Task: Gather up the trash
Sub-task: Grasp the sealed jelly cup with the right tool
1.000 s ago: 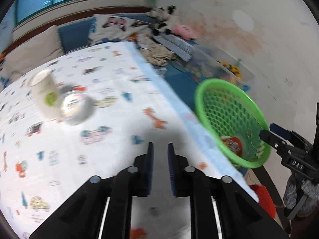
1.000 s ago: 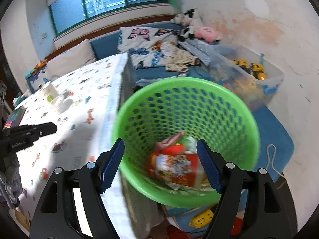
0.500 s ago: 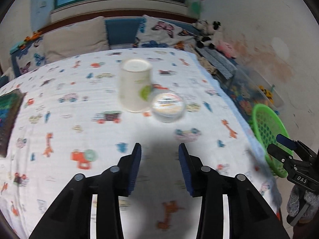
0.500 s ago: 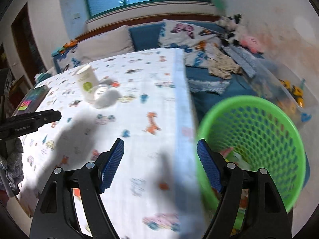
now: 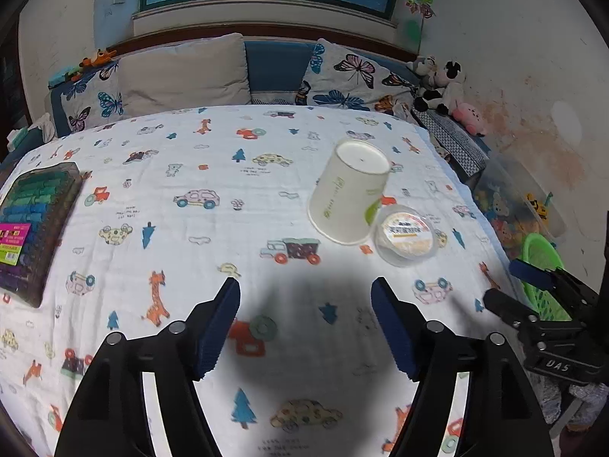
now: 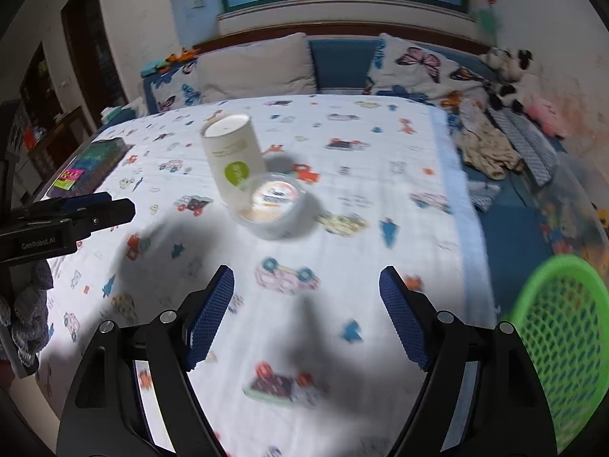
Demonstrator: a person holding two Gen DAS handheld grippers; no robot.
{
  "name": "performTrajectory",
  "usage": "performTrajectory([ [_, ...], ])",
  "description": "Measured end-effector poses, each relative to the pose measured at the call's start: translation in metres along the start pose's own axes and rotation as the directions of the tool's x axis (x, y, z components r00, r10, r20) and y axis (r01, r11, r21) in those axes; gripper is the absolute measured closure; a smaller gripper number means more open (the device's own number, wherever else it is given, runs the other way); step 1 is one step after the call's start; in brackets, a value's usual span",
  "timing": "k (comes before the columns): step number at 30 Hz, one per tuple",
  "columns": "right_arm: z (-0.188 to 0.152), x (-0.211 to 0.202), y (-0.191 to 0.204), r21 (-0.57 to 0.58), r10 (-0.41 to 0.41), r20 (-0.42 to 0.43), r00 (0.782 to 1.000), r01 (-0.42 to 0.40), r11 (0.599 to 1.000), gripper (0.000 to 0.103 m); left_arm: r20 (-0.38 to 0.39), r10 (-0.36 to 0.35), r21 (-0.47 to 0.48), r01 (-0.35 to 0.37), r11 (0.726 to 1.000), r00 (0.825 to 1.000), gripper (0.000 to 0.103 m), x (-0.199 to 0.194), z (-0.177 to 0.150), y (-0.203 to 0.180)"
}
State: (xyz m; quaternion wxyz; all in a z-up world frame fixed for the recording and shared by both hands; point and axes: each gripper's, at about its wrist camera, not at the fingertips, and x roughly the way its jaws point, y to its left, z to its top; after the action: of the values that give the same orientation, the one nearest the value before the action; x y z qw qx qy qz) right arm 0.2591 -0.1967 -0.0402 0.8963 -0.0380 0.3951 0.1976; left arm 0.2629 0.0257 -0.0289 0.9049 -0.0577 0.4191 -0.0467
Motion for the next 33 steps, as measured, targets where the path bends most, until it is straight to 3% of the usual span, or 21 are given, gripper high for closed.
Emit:
performTrajectory([
  [19, 0.033, 0.083, 0.022, -0.035, 0.049, -0.068, 0.997, -0.051, 0.998, 0.025, 0.001, 0.010, 0.027, -0.010, 1.000, 1.000, 0.032, 0.029, 0.031, 0.015],
  [25, 0.035, 0.090, 0.021, -0.027, 0.056, -0.067, 0.996, -0.058, 0.998, 0.031, 0.003, -0.003, 0.048, 0.003, 0.999, 1.000, 0.032, 0.038, 0.036, 0.006],
  [29, 0.036, 0.091, 0.017, -0.012, 0.073, -0.067, 0.995, -0.074, 0.997, 0.044, 0.005, -0.015, 0.062, 0.014, 0.998, 1.000, 0.032, 0.044, 0.041, -0.002],
  [33, 0.035, 0.087, 0.015, -0.010, 0.083, -0.062, 0.995, -0.084, 0.996, 0.045, 0.002, -0.034, 0.071, 0.033, 0.997, 0.999, 0.028, 0.050, 0.046, -0.010],
])
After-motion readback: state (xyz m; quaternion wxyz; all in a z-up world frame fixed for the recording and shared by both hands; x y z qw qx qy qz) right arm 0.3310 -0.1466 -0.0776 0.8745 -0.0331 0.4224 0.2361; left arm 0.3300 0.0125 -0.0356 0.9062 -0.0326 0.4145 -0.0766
